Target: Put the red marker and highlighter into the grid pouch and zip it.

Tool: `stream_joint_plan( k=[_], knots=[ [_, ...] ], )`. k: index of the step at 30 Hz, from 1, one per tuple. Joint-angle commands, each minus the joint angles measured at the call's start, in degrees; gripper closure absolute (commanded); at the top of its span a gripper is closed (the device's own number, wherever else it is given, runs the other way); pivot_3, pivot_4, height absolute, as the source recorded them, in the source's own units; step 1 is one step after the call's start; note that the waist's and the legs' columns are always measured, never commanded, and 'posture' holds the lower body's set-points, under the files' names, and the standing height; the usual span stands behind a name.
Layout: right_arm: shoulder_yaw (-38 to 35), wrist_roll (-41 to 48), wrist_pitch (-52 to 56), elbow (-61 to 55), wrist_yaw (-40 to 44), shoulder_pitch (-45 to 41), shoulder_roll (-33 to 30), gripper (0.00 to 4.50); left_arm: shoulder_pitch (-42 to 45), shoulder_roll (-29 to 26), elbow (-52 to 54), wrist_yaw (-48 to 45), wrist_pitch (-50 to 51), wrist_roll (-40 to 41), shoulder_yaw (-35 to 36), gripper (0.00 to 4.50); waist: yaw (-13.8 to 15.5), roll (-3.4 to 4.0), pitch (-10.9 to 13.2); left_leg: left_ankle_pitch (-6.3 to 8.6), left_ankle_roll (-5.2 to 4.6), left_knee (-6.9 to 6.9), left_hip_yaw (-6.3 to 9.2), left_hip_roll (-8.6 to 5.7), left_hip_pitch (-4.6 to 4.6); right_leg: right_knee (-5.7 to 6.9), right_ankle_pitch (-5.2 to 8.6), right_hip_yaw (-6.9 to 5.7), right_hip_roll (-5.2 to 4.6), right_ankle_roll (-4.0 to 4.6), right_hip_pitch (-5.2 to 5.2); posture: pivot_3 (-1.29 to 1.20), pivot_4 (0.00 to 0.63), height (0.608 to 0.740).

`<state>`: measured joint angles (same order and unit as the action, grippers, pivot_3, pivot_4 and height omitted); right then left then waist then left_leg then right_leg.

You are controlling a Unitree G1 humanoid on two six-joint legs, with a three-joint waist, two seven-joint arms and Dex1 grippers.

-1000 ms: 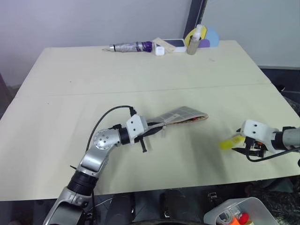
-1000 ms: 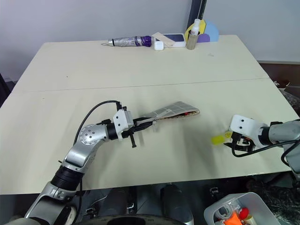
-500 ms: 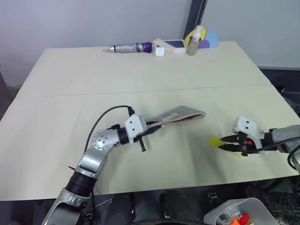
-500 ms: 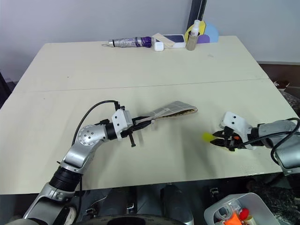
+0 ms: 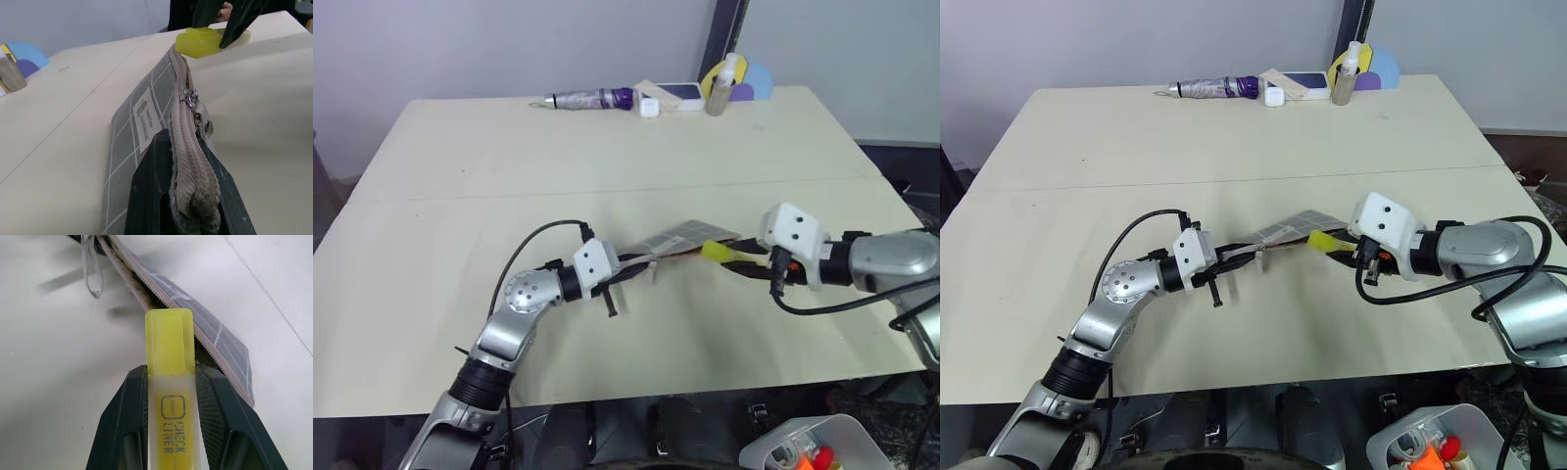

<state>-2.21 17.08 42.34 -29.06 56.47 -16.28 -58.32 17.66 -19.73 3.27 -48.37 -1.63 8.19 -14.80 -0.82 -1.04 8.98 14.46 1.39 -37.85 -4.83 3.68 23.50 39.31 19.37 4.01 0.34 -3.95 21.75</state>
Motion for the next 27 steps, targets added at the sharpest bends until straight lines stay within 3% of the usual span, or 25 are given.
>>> stream_joint_plan(
  k=[1,11,27],
  knots=[
    [0.3,-1.3,-0.9,-0.4,-0.3,-1.0,-2.0,3.70,0.8,0.2,1.5,0.0,-0.9,0.5,0.3,4.50,-0.1,0.00,0.0,0.00,0.00,0.01,0.00,0.00,0.00,0.00,0.00,0.00,0.00,0.00,0.00,0.00,0.150,0.740],
    [2.9,-2.8,-3.6,3.5,0.3,-2.1,-2.4,3.70,0.9,-0.3,1.9,-0.2,-2.5,-0.8,-0.3,4.50,-0.1,-0.01,0.0,0.00,0.00,0.02,-0.01,0.00,0.00,-0.01,0.00,0.01,0.00,0.00,0.01,0.00,0.150,0.740],
    [15.1,-8.6,-1.6,0.6,0.7,-9.8,0.5,3.70,3.0,-2.1,-0.2,-3.5,-10.2,-5.8,-4.1,4.50,-0.2,-0.01,0.0,0.00,0.00,0.19,-0.07,0.00,0.02,-0.06,0.01,0.05,-0.02,0.02,0.14,0.00,0.150,0.740]
  ],
)
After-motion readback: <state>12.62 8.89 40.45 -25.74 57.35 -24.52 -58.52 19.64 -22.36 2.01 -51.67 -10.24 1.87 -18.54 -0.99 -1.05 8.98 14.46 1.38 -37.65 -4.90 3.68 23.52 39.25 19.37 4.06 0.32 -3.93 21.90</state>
